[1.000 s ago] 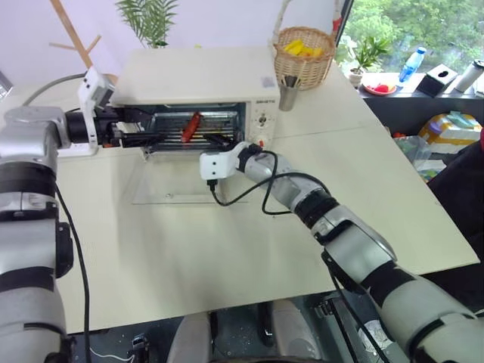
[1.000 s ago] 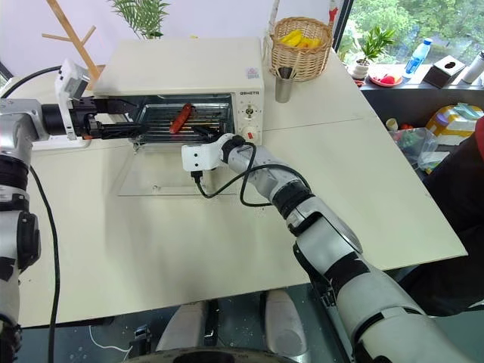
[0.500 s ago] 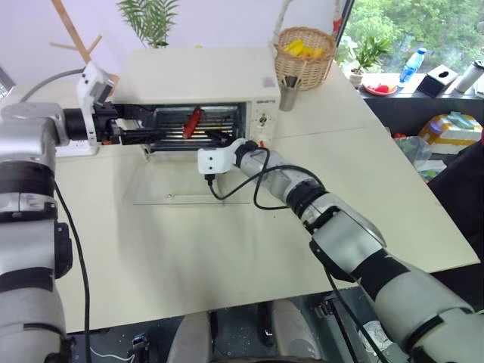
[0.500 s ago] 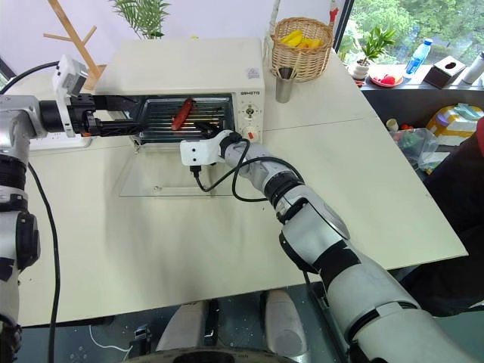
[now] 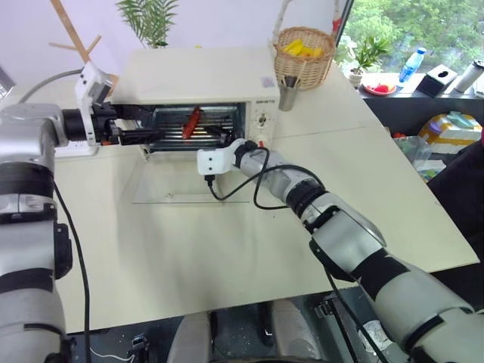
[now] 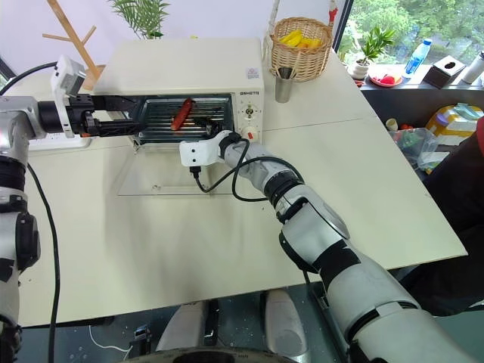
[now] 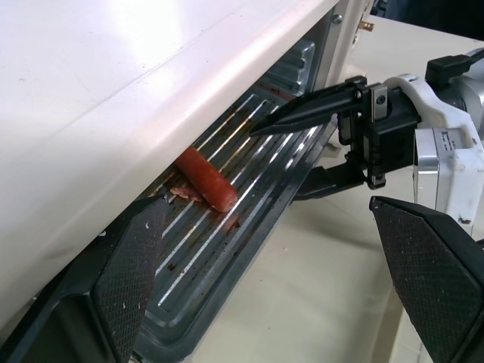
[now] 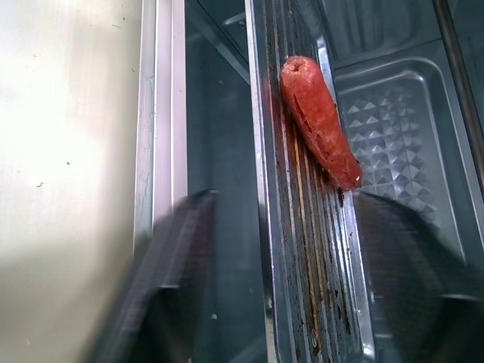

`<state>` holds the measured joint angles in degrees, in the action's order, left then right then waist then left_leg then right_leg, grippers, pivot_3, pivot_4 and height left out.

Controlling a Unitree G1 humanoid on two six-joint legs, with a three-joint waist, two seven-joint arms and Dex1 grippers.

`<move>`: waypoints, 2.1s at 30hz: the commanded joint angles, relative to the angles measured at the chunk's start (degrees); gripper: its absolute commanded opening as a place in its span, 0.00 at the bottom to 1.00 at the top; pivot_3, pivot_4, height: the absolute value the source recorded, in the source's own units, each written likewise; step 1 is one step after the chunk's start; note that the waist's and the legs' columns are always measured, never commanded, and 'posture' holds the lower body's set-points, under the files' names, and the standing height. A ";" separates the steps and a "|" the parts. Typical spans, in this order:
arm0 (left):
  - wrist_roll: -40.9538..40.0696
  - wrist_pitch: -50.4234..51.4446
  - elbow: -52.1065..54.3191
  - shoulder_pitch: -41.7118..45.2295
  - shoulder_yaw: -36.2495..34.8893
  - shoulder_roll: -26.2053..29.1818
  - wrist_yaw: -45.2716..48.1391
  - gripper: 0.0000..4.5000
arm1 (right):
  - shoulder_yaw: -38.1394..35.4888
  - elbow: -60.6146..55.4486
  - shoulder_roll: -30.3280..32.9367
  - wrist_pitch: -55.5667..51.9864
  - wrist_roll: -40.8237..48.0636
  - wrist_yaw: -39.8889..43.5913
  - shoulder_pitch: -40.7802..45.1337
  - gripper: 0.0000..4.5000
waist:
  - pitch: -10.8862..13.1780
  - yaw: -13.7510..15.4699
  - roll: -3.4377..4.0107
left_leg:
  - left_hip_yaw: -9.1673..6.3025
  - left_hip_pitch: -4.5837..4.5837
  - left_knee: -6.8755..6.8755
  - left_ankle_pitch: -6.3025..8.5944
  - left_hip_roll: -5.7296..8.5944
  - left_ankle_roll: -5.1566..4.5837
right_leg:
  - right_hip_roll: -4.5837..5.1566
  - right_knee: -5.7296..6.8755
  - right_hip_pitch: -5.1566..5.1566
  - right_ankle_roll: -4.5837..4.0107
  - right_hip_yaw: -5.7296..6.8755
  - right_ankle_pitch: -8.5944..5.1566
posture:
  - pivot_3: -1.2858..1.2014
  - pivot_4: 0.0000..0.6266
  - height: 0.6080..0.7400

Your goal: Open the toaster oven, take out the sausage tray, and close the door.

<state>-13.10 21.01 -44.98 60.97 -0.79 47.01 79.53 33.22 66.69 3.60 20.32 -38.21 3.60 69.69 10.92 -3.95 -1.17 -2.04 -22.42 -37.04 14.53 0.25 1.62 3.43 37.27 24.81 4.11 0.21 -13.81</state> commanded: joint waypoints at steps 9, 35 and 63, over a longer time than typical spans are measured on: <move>-0.69 -0.17 1.55 1.17 -1.82 1.05 -0.17 1.00 | 0.83 4.40 -1.32 -1.13 -1.76 -2.00 2.05 0.62 | -0.02 -0.01 -0.03 | 0.00 0.01 -0.02 0.00 0.00 0.00 | 0.00 0.03 0.00 0.00 0.00 0.00 | 0.52 0.24 1.00; -0.30 -0.33 0.61 1.56 -1.45 0.20 -0.19 1.00 | 0.28 -5.12 0.08 1.91 -0.37 0.28 -1.29 0.06 | -0.04 0.00 -0.07 | 0.00 0.02 -0.03 0.00 0.01 0.00 | 0.00 0.09 0.00 0.00 -0.01 0.00 | 0.52 0.24 1.00; 1.57 -2.62 -4.49 4.25 -0.68 -1.54 0.90 1.00 | -1.27 -42.02 10.85 -4.45 -1.04 12.14 -21.39 0.06 | -0.05 0.16 -0.09 | 0.00 0.01 -0.07 0.00 0.01 0.00 | 0.00 0.06 -0.01 0.01 -0.01 0.00 | 0.52 0.24 1.00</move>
<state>-11.73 19.28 -49.70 62.91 -0.82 44.77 80.07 33.24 26.02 14.62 15.64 -39.28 16.26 47.31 10.87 -3.80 -1.26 -2.04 -22.41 -37.11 14.53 0.26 1.62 3.43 37.34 24.81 4.12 0.20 -13.81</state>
